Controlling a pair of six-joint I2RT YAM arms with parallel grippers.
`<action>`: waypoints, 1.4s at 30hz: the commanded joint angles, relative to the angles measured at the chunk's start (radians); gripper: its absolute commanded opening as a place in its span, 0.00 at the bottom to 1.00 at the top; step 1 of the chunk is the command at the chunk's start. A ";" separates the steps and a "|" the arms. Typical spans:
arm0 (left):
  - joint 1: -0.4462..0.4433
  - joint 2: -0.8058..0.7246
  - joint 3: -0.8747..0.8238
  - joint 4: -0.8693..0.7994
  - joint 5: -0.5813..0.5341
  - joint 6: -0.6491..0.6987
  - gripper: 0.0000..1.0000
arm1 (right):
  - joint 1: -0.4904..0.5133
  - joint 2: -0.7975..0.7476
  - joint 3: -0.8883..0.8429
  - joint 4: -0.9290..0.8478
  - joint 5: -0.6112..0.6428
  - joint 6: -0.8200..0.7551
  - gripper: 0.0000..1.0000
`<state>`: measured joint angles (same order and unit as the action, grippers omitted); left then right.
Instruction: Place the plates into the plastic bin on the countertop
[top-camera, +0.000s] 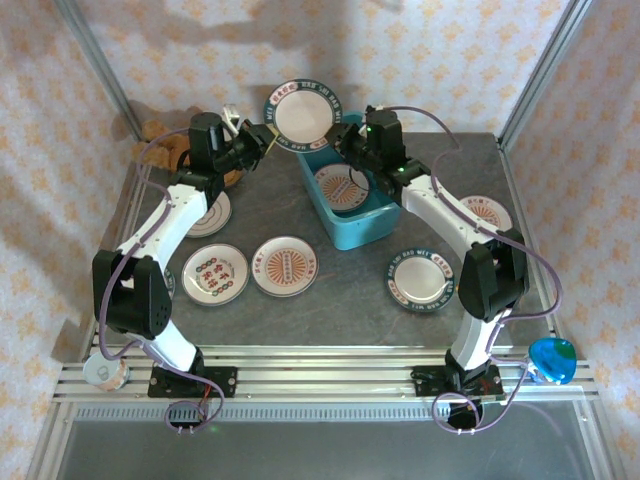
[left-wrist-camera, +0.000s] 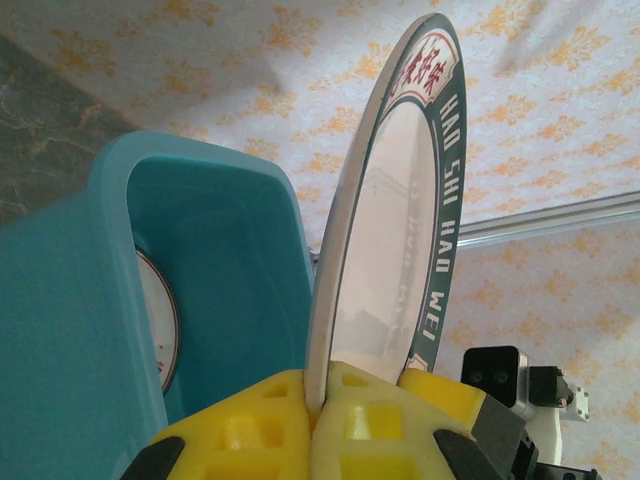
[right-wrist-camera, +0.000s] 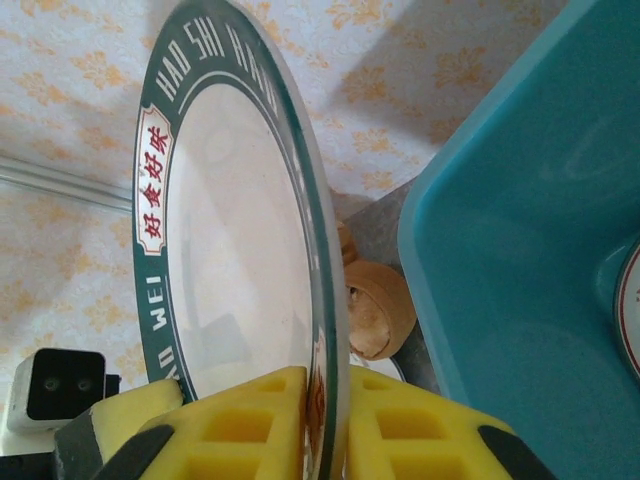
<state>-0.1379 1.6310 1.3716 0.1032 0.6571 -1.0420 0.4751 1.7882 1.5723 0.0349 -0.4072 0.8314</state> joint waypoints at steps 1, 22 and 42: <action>-0.011 -0.021 0.008 0.100 0.044 -0.018 0.00 | -0.003 0.015 -0.015 0.074 0.007 0.033 0.13; 0.005 0.008 0.100 -0.028 0.001 0.125 0.62 | -0.052 -0.087 -0.184 0.165 0.140 0.216 0.00; 0.083 0.076 0.133 -0.098 -0.168 0.200 0.65 | -0.081 -0.142 -0.153 -0.275 0.296 0.188 0.00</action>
<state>-0.0586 1.6985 1.4578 0.0425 0.5331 -0.8791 0.3981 1.6402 1.3525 -0.1497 -0.1452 1.0134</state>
